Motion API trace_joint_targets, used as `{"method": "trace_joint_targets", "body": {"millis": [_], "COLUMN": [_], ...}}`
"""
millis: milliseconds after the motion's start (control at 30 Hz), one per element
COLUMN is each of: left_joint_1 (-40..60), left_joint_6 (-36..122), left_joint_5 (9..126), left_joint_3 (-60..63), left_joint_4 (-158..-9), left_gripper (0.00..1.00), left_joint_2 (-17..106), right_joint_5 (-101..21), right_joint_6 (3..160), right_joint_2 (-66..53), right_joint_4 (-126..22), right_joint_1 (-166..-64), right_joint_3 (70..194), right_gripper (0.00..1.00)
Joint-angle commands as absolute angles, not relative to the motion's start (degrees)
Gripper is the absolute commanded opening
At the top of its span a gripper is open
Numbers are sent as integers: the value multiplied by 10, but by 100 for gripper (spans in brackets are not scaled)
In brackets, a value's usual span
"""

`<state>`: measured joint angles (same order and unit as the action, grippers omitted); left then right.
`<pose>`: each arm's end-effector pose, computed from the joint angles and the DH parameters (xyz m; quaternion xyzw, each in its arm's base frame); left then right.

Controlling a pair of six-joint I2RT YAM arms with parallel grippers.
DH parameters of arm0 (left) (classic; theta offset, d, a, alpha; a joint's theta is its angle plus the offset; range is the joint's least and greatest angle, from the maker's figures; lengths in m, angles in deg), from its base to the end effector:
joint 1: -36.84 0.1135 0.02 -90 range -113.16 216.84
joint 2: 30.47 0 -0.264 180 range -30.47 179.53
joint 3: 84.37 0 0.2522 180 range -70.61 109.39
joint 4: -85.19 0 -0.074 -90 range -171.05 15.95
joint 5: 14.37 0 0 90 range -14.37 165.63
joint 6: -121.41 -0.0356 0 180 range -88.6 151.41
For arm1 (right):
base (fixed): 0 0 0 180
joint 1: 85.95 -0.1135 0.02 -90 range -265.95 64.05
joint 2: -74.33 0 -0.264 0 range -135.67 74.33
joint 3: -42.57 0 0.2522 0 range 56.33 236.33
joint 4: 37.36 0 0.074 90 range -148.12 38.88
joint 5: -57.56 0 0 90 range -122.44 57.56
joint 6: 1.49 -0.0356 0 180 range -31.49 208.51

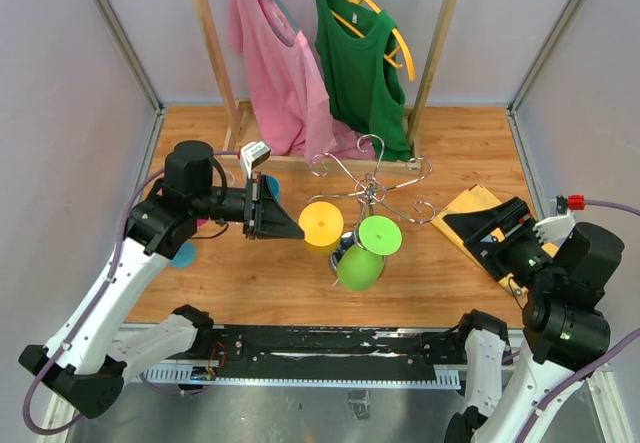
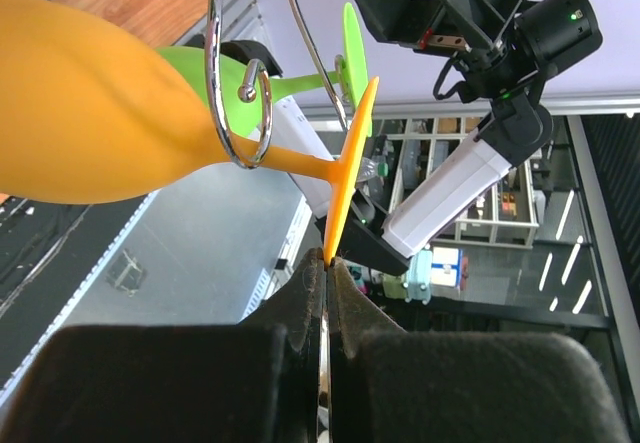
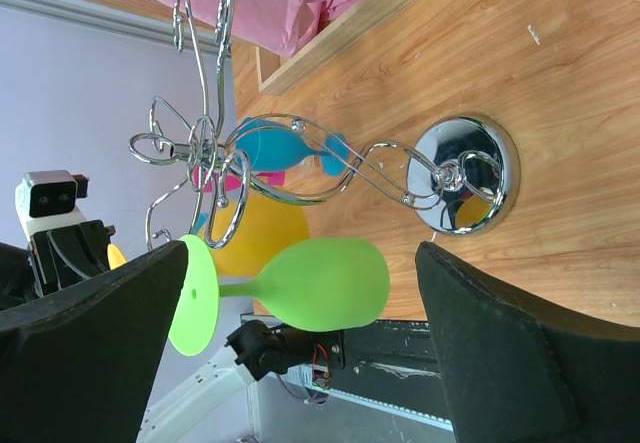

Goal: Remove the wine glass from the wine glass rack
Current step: Pick up the wine glass from the wine rack, then place the wine glass at the center of the board.

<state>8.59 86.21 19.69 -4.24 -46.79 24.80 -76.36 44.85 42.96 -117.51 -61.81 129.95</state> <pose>0.1488 -0.1134 0.3995 0.0821 0.7768 -0.6156 0.1047 0.0343 0.0117 0.4193 0.2654 0.7595 0.3948 0.4437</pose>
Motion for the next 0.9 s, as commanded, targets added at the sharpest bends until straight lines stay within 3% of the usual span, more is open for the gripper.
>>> {"method": "trace_joint_targets", "body": {"millis": [0,867], "left_joint_1": [106,242], "left_joint_6": [845,812], "left_joint_5": [196,193], "left_joint_3": [-50,-59], "left_joint_4": [-450,-398], "left_gripper": [0,0], "left_joint_2": [221,155], "right_joint_5": [-772,-778], "right_joint_6": [461,494], "right_joint_2": [428,305], "right_joint_4": [-1187,-1152], "right_joint_1": [-623,-623], "right_joint_3": [1304,1410], "right_gripper": [98,99]}}
